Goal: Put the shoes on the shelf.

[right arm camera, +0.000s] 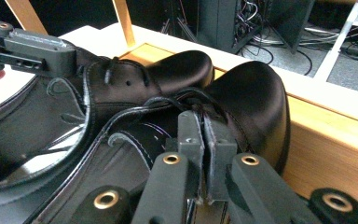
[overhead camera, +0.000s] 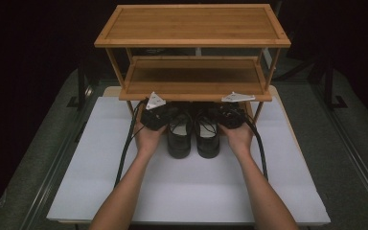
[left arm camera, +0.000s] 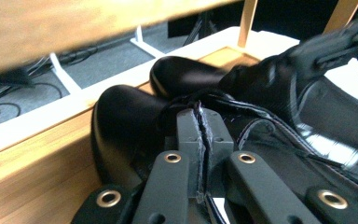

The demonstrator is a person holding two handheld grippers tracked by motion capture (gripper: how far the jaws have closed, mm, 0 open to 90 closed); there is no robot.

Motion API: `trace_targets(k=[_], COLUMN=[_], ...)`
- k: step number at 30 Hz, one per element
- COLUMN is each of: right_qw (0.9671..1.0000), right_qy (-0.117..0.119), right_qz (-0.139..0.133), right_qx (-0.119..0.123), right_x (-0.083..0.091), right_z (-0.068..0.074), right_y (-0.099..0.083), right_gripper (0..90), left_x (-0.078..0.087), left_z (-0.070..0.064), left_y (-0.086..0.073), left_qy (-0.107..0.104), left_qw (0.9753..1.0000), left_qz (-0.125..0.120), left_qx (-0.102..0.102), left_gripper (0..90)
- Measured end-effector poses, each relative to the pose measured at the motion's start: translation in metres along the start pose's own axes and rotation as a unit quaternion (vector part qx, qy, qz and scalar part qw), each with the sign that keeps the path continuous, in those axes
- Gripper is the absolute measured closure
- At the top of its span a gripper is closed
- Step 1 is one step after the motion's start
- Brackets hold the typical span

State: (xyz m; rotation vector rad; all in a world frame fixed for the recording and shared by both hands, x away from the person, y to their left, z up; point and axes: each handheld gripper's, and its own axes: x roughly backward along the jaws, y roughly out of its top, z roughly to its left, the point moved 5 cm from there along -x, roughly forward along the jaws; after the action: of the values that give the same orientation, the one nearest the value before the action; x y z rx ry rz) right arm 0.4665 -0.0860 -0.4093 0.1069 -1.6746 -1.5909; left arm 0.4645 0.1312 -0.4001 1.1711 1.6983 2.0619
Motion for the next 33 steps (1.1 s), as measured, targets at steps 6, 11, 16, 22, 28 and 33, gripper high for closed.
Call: trace_targets(k=[6, 11, 16, 22, 28, 33], right_qw=[1.0000, 1.0000, 0.9999, 1.0000, 0.9998, 0.9995], right_qy=[0.000, -0.002, 0.008, 0.004, 0.009, 0.025], right_qz=[-0.007, -0.007, -0.002, 0.007, 0.014, 0.020], right_qx=[-0.002, 0.000, -0.011, -0.003, 0.011, 0.008], right_x=[0.000, 0.003, 0.005, 0.017, 0.042, 0.062], right_z=[0.002, 0.002, 0.001, 0.003, 0.011, 0.020], right_y=[0.003, -0.004, -0.006, -0.003, -0.007, -0.027], right_gripper=[86.8, 86.3, 74.2, 46.3, 28.9, 22.8], left_x=[-0.001, 0.003, 0.004, 0.019, 0.048, 0.068], left_z=[-0.001, -0.004, -0.004, -0.002, -0.009, -0.019], left_y=[0.003, -0.005, -0.009, -0.003, -0.006, -0.022], left_qy=[0.000, -0.010, -0.024, -0.032, -0.045, -0.055], left_qw=[1.0000, 0.9999, 0.9996, 0.9992, 0.9981, 0.9972], left_qz=[-0.003, 0.005, 0.013, 0.024, 0.038, 0.048], left_qx=[-0.008, -0.011, 0.006, -0.001, -0.015, -0.016], left_gripper=[87.9, 87.0, 72.5, 46.2, 29.0, 19.6])
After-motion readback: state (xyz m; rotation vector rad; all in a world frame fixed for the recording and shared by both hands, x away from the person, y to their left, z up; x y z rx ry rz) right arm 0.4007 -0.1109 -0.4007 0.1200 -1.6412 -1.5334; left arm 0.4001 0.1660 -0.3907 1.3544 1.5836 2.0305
